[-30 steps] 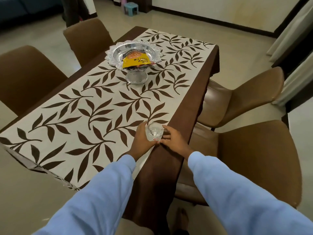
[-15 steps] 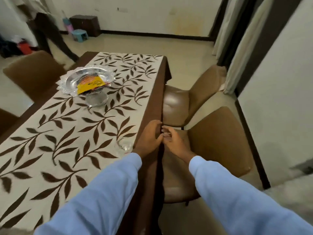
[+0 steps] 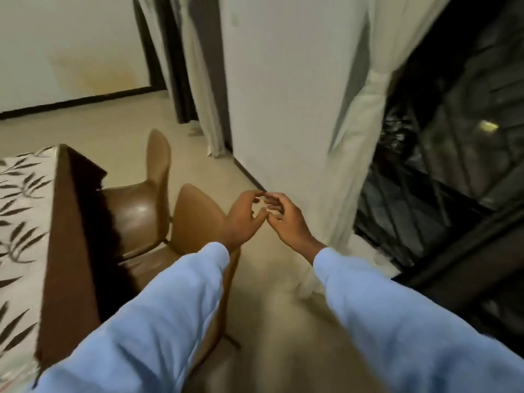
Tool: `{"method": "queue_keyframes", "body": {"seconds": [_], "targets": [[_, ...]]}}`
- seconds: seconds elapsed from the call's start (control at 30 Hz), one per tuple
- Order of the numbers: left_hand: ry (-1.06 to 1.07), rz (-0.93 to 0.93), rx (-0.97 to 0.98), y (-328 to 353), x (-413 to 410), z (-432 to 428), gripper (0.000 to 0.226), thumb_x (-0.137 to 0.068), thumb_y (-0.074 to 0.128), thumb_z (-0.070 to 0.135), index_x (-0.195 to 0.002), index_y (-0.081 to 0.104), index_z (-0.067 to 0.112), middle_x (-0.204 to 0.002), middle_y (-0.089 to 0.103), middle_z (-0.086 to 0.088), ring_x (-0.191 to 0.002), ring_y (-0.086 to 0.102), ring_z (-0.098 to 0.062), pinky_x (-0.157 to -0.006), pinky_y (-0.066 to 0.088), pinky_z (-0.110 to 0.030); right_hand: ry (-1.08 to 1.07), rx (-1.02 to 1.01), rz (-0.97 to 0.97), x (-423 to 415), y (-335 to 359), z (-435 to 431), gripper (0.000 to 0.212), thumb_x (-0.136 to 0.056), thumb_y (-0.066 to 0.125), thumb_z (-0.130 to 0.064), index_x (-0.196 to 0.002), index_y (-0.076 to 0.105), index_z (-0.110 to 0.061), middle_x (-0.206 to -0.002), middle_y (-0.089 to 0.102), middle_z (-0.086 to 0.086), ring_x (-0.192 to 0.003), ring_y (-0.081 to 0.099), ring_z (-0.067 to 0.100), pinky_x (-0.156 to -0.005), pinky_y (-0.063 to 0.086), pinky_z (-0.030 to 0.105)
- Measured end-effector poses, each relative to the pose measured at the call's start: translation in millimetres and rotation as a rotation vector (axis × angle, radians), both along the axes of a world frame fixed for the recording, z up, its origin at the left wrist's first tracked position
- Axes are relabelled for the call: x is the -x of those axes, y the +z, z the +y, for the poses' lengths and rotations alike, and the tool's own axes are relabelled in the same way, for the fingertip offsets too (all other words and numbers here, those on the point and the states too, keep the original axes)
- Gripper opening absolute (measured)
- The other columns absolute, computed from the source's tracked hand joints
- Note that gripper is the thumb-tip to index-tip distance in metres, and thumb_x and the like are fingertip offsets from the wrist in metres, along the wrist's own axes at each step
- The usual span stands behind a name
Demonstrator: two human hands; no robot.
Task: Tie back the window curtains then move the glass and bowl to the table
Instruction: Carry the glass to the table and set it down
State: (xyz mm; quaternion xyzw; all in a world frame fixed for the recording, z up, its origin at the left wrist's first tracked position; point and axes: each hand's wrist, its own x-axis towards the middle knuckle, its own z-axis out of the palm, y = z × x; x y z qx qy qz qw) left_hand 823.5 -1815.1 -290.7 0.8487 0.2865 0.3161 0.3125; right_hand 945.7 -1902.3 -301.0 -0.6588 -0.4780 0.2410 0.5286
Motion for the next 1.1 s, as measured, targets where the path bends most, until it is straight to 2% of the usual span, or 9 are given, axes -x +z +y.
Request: {"method": "queue_keyframes", "body": {"seconds": [0.13, 0.23, 0.3, 0.43, 0.53, 0.8, 0.93, 1.03, 1.1], "targets": [[-0.172, -0.007, 0.014, -6, -102, -62, 0.04, -0.086, 0.062, 0.014, -0.124, 0.054, 0.008, -0.12, 0.058, -0.003, -0.101, 0.059, -0.012, -0.076, 0.052, -0.026, -0.174, -0.007, 0.029, -84, -3, -86, 0.041, -0.091, 0.061, -0.003, -0.129, 0.054, -0.018, -0.119, 0.063, 0.001, -0.11, 0.06, 0.011, -0.084, 0.049, 0.014], [-0.291, 0.014, 0.024, -18, -157, -110, 0.039, -0.086, 0.063, 0.017, -0.124, 0.053, 0.01, -0.12, 0.057, -0.002, -0.101, 0.058, -0.011, -0.074, 0.052, -0.026, -0.268, 0.016, 0.052, -131, -15, -145, 0.041, -0.092, 0.062, -0.007, -0.131, 0.053, -0.019, -0.12, 0.062, 0.0, -0.112, 0.059, 0.013, -0.089, 0.049, 0.017], [-0.354, 0.032, 0.041, -29, -190, -142, 0.039, -0.086, 0.063, 0.018, -0.124, 0.054, 0.011, -0.121, 0.057, -0.003, -0.102, 0.058, -0.013, -0.075, 0.051, -0.027, -0.318, 0.041, 0.062, -156, -27, -184, 0.042, -0.093, 0.062, -0.008, -0.132, 0.052, -0.018, -0.122, 0.061, -0.002, -0.112, 0.058, 0.012, -0.094, 0.049, 0.021], [-0.423, 0.119, 0.084, -53, -235, -185, 0.04, -0.086, 0.064, 0.017, -0.124, 0.054, 0.011, -0.12, 0.058, -0.006, -0.102, 0.059, -0.018, -0.082, 0.045, -0.024, -0.403, 0.083, 0.079, -187, -51, -236, 0.043, -0.092, 0.062, -0.004, -0.133, 0.052, -0.013, -0.122, 0.06, -0.002, -0.107, 0.057, 0.004, -0.094, 0.05, 0.021], [-0.449, 0.19, 0.126, -75, -263, -204, 0.042, -0.086, 0.066, 0.016, -0.125, 0.054, 0.009, -0.121, 0.057, -0.006, -0.104, 0.058, -0.019, -0.084, 0.043, -0.022, -0.463, 0.138, 0.108, -206, -74, -261, 0.045, -0.091, 0.063, -0.003, -0.133, 0.052, -0.014, -0.122, 0.059, -0.004, -0.109, 0.057, 0.006, -0.098, 0.05, 0.027], [-0.463, 0.318, 0.269, -143, -335, -199, 0.041, -0.084, 0.067, 0.015, -0.123, 0.056, 0.013, -0.12, 0.057, -0.001, -0.1, 0.058, -0.014, -0.079, 0.049, -0.024, -0.556, 0.282, 0.209, -257, -134, -255, 0.041, -0.094, 0.062, -0.011, -0.131, 0.053, -0.022, -0.126, 0.059, -0.004, -0.117, 0.055, 0.012, -0.092, 0.047, 0.021], [-0.488, 0.393, 0.318, -172, -366, -175, 0.039, -0.085, 0.067, 0.017, -0.122, 0.056, 0.016, -0.119, 0.058, 0.0, -0.1, 0.06, -0.016, -0.077, 0.047, -0.022, -0.585, 0.318, 0.275, -285, -164, -231, 0.043, -0.093, 0.062, -0.009, -0.131, 0.052, -0.026, -0.129, 0.058, -0.003, -0.12, 0.054, 0.013, -0.096, 0.051, 0.03], [-0.484, 0.45, 0.355, -199, -400, -147, 0.038, -0.085, 0.067, 0.019, -0.122, 0.057, 0.016, -0.119, 0.059, 0.0, -0.098, 0.061, -0.016, -0.077, 0.049, -0.024, -0.647, 0.336, 0.329, -316, -194, -199, 0.042, -0.092, 0.064, -0.01, -0.126, 0.052, -0.031, -0.125, 0.057, -0.009, -0.119, 0.055, 0.013, -0.096, 0.053, 0.034], [-0.487, 0.48, 0.36, -215, -418, -135, 0.038, -0.087, 0.065, 0.019, -0.124, 0.056, 0.014, -0.12, 0.059, -0.001, -0.099, 0.061, -0.017, -0.081, 0.049, -0.023, -0.69, 0.351, 0.364, -334, -212, -184, 0.042, -0.091, 0.065, -0.009, -0.129, 0.052, -0.024, -0.122, 0.055, -0.009, -0.118, 0.055, 0.015, -0.096, 0.053, 0.034]]}}
